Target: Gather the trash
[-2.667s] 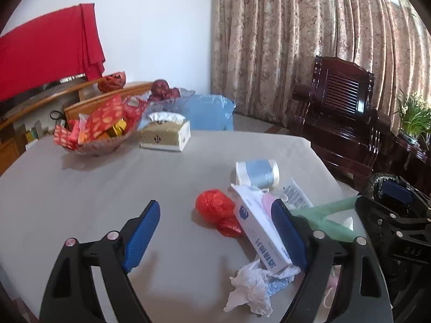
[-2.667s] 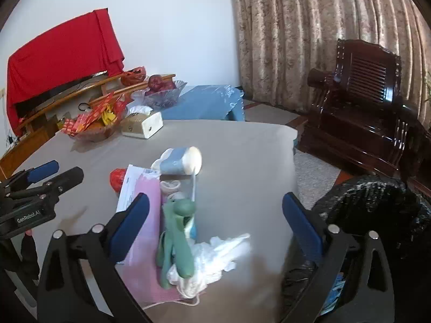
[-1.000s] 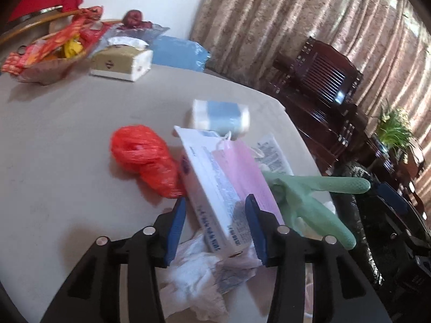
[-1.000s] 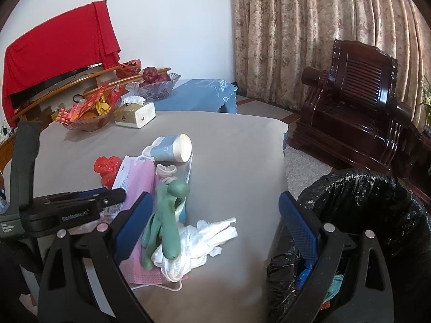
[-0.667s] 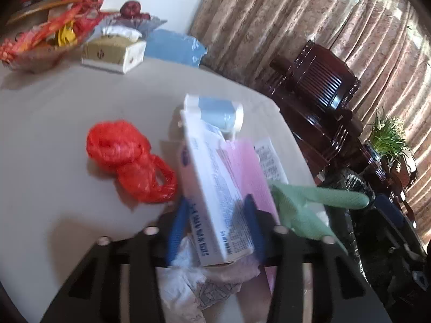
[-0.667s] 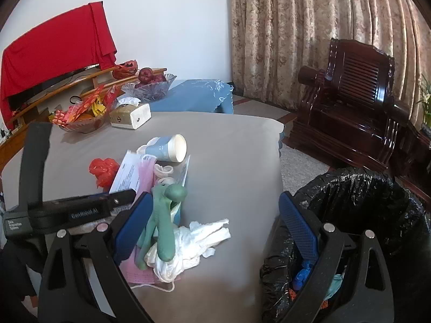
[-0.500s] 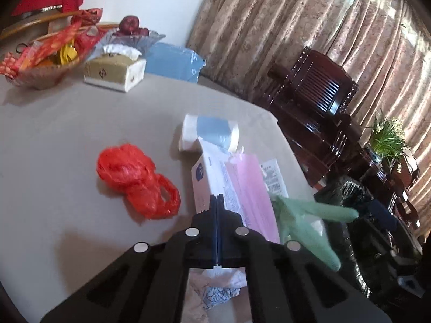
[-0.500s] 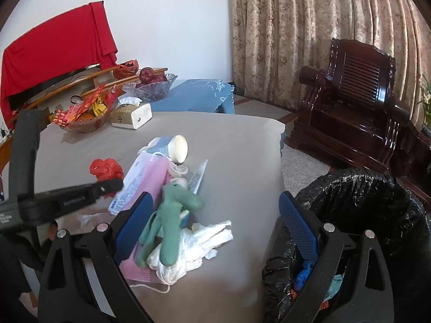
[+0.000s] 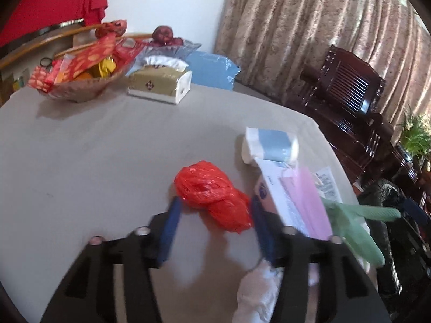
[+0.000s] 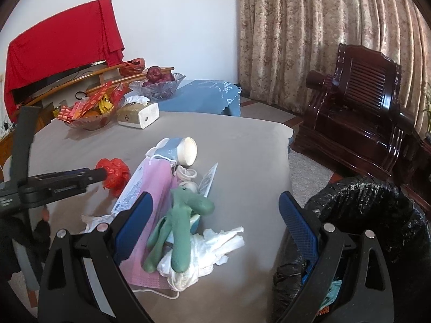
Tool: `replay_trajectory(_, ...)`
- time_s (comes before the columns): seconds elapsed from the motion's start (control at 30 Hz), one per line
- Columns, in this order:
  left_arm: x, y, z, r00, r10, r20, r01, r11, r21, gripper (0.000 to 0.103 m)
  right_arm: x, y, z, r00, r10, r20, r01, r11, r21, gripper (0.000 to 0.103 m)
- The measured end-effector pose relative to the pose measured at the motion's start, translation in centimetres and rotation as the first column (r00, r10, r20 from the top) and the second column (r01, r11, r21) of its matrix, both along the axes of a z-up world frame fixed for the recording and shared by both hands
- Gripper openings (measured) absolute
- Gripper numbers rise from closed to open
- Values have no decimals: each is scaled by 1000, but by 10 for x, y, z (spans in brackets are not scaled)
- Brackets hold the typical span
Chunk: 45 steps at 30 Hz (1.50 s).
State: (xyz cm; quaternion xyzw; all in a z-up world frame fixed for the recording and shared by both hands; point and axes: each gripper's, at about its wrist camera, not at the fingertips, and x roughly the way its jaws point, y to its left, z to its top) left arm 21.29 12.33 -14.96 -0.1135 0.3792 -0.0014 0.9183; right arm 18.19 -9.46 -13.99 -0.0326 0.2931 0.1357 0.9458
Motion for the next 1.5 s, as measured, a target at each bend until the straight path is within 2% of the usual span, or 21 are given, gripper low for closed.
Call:
replay_trajectory(0.1,14,2,-9,1000,6,-22,-6,1000,-2,65,1,0,0,1000,2,-2,-2,1000,-4,92)
replay_trajectory(0.2,22,2,-15,999,-23,-25,22,999,-23,36,1,0,2,1000,-1,3,1,1000,-12,92)
replay_trajectory(0.27,20,3,-13,1000,-24,-11,23,999,-34,28,0,-2,5,1000,-10,14,10,1000,-8,91)
replay_trajectory(0.3,18,4,-10,1000,-28,-1,27,999,-40,8,-2,-2,6,1000,-13,20,13,1000,-3,89)
replay_trajectory(0.33,16,5,-8,999,-33,4,33,998,-44,4,-3,-2,9,1000,-12,28,12,1000,8,89)
replay_trajectory(0.5,-12,18,12,998,-37,53,38,999,-18,4,-8,8,16,999,19,45,-20,999,27,85)
replay_trajectory(0.67,-42,36,21,998,-49,48,49,999,-5,4,-18,27,15,997,74,17,-75,994,80,82)
replay_trajectory(0.77,-60,44,20,998,-62,33,61,998,9,4,-24,46,8,993,121,0,-120,991,64,80)
replay_trajectory(0.9,-81,46,13,997,-74,17,73,995,67,4,-24,64,-9,988,152,-37,-150,988,32,68)
replay_trajectory(1.13,-85,46,2,998,-61,12,60,997,47,4,-15,78,-34,983,150,-104,-150,989,5,57)
replay_trajectory(1.23,-84,43,1,997,-71,11,71,997,44,4,-11,81,-43,978,149,-144,-153,988,-14,48)
replay_trajectory(1.3,-84,40,1,997,-78,14,77,996,46,4,-11,81,-47,975,156,-159,-161,987,-19,32)
replay_trajectory(1.33,-84,41,2,997,-80,14,79,996,47,4,-11,82,-48,973,157,-166,-165,986,-33,28)
replay_trajectory(1.4,-84,41,2,997,-81,14,81,996,41,4,-11,83,-49,970,171,-175,-179,983,-30,10)
replay_trajectory(1.5,-85,39,6,997,-79,20,79,996,36,4,-13,76,-41,969,181,-170,-182,983,9,5)
